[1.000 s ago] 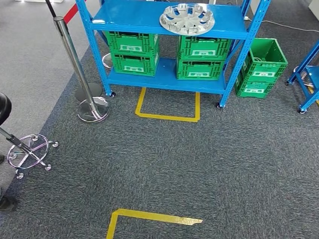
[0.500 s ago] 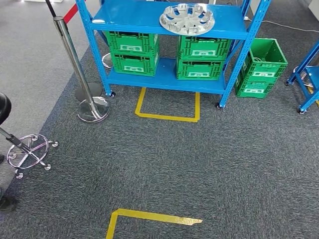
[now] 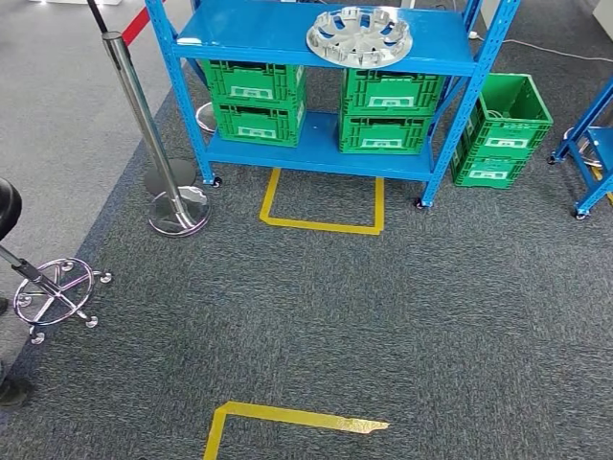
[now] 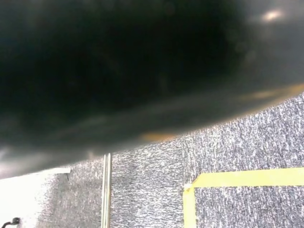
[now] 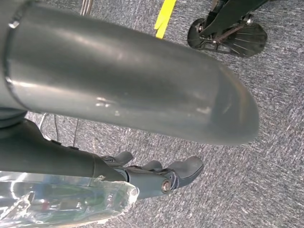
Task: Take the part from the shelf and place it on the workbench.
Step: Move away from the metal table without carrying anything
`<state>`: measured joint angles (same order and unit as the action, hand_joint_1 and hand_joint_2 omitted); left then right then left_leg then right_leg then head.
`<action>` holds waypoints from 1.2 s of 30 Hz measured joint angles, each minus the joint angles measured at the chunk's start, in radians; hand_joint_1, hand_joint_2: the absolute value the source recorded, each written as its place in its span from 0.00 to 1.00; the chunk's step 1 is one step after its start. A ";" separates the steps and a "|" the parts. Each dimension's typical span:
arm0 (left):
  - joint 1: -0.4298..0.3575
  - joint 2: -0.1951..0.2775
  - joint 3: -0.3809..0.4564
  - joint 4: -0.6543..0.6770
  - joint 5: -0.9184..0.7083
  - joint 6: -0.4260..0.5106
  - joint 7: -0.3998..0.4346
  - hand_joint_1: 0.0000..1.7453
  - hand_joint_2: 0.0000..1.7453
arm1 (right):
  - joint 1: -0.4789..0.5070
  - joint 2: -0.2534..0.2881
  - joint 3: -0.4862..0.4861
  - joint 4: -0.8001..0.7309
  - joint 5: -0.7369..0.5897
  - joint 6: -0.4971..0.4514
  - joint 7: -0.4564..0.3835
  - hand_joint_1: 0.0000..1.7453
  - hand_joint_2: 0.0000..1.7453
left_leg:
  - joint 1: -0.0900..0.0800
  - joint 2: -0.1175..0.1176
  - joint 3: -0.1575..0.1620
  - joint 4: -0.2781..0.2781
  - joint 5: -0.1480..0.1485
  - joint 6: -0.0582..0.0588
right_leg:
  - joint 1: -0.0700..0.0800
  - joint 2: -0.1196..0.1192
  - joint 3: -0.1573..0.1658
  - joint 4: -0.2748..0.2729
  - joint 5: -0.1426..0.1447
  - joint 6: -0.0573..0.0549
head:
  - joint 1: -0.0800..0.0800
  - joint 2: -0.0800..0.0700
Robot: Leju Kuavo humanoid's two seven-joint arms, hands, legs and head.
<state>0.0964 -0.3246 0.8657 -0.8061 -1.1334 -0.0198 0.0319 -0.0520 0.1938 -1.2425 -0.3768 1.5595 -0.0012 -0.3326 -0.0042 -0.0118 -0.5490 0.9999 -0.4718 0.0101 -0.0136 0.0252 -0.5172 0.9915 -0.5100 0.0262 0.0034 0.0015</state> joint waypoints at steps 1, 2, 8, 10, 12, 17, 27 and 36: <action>0.000 0.000 -0.001 0.000 0.000 0.000 0.000 0.00 0.00 | 0.000 -0.001 0.000 0.001 0.000 0.000 0.000 0.00 0.00 | 0.000 0.000 0.000 0.000 0.000 0.000 | 0.000 0.000 0.000 0.000 0.000 0.000 | 0.000 0.000; 0.001 0.000 -0.001 0.000 0.000 0.000 0.000 0.00 0.00 | 0.000 -0.001 0.000 0.002 0.000 -0.001 0.001 0.00 0.00 | 0.000 0.000 0.000 0.000 0.000 0.000 | 0.000 0.000 0.000 0.000 0.000 0.000 | 0.000 0.000; 0.002 0.000 -0.002 0.000 0.000 0.000 0.001 0.00 0.00 | 0.000 -0.003 0.000 0.005 0.000 -0.001 0.002 0.00 0.00 | 0.000 0.000 0.000 0.000 0.000 0.000 | 0.000 0.000 0.000 0.000 0.000 0.000 | 0.000 0.000; 0.002 0.000 -0.002 0.000 0.000 0.000 0.001 0.00 0.00 | 0.000 -0.003 0.000 0.005 0.000 -0.001 0.002 0.00 0.00 | 0.000 0.000 0.000 0.000 0.000 0.000 | 0.000 0.000 0.000 0.000 0.000 0.000 | 0.000 0.000; 0.002 0.000 -0.002 0.000 0.000 0.000 0.001 0.00 0.00 | 0.000 -0.003 0.000 0.005 0.000 -0.001 0.002 0.00 0.00 | 0.000 0.000 0.000 0.000 0.000 0.000 | 0.000 0.000 0.000 0.000 0.000 0.000 | 0.000 0.000; 0.004 0.001 -0.006 -0.004 0.000 0.002 0.011 0.00 0.00 | 0.000 -0.003 0.001 0.011 0.000 -0.002 0.004 0.00 0.00 | -0.005 0.000 0.000 0.002 -0.001 0.001 | -0.005 0.000 0.001 -0.001 0.002 0.003 | 0.000 0.000; 0.011 0.001 -0.031 -0.019 0.006 0.014 0.031 0.00 0.00 | -0.001 -0.006 0.005 0.015 0.000 -0.006 0.008 0.00 0.00 | -0.001 0.009 0.013 -0.024 0.007 0.034 | -0.008 -0.013 -0.064 0.121 -0.071 0.023 | 0.007 0.000; 0.030 0.000 -0.060 -0.025 0.027 0.020 0.050 0.00 0.00 | -0.001 -0.014 0.007 0.020 0.000 -0.006 0.009 0.00 0.00 | -0.006 0.015 0.032 -0.011 -0.019 0.005 | -0.005 -0.028 -0.028 0.018 0.013 0.011 | 0.008 0.000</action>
<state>0.1266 -0.3246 0.8053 -0.8315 -1.1063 0.0006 0.0814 -0.0530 0.1801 -1.2353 -0.3572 1.5595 -0.0077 -0.3232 -0.0104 0.0027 -0.5167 0.9889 -0.4913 0.0152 -0.0184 -0.0033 -0.5448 1.0093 -0.4967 0.0371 0.0114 0.0015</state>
